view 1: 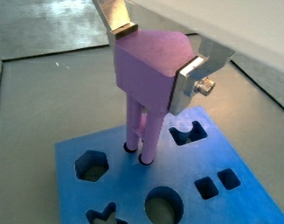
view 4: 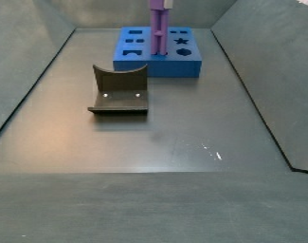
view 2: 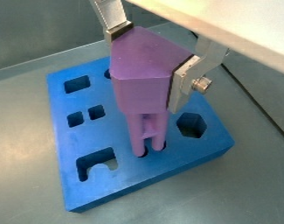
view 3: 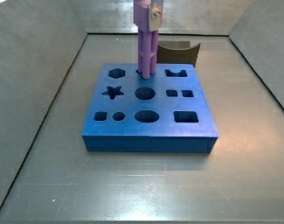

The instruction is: Insert the 3 prong object.

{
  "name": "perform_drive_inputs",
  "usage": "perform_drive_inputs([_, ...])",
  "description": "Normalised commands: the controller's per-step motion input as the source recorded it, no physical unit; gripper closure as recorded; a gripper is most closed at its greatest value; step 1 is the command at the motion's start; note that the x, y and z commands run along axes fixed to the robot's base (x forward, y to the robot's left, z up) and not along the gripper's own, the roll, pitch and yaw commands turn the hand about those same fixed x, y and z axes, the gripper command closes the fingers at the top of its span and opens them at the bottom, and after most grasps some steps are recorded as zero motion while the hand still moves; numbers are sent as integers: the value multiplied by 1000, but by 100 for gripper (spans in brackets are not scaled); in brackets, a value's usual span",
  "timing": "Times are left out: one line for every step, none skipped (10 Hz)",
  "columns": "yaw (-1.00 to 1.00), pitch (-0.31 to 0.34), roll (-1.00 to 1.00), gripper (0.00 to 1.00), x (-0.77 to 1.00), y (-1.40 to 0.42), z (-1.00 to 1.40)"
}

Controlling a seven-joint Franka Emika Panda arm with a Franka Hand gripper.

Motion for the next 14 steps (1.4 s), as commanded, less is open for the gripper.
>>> perform_drive_inputs([54,-79,-34,100,-131,0,-166])
perform_drive_inputs([109,-90,-40,100,-163,0,-151])
perform_drive_inputs([197,-79,-27,100,-109,0,-166])
perform_drive_inputs([251,-71,-34,100,-60,0,-186])
perform_drive_inputs([86,-47,-94,100,0,0,-214])
perform_drive_inputs([0,-46,-130,100,0,-20,-251])
perform_drive_inputs([-111,-50,-117,100,0,-97,-297])
perform_drive_inputs([-89,-29,-104,100,0,-63,-311])
perform_drive_inputs([0,-33,-3,100,0,-23,-291])
perform_drive_inputs([0,-29,0,100,0,-3,-274])
perform_drive_inputs([0,-20,69,100,0,-66,-294])
perform_drive_inputs([0,0,119,100,0,-120,-360])
perform_drive_inputs([0,0,166,100,0,-157,-409])
perform_drive_inputs([0,0,109,100,0,-106,-403])
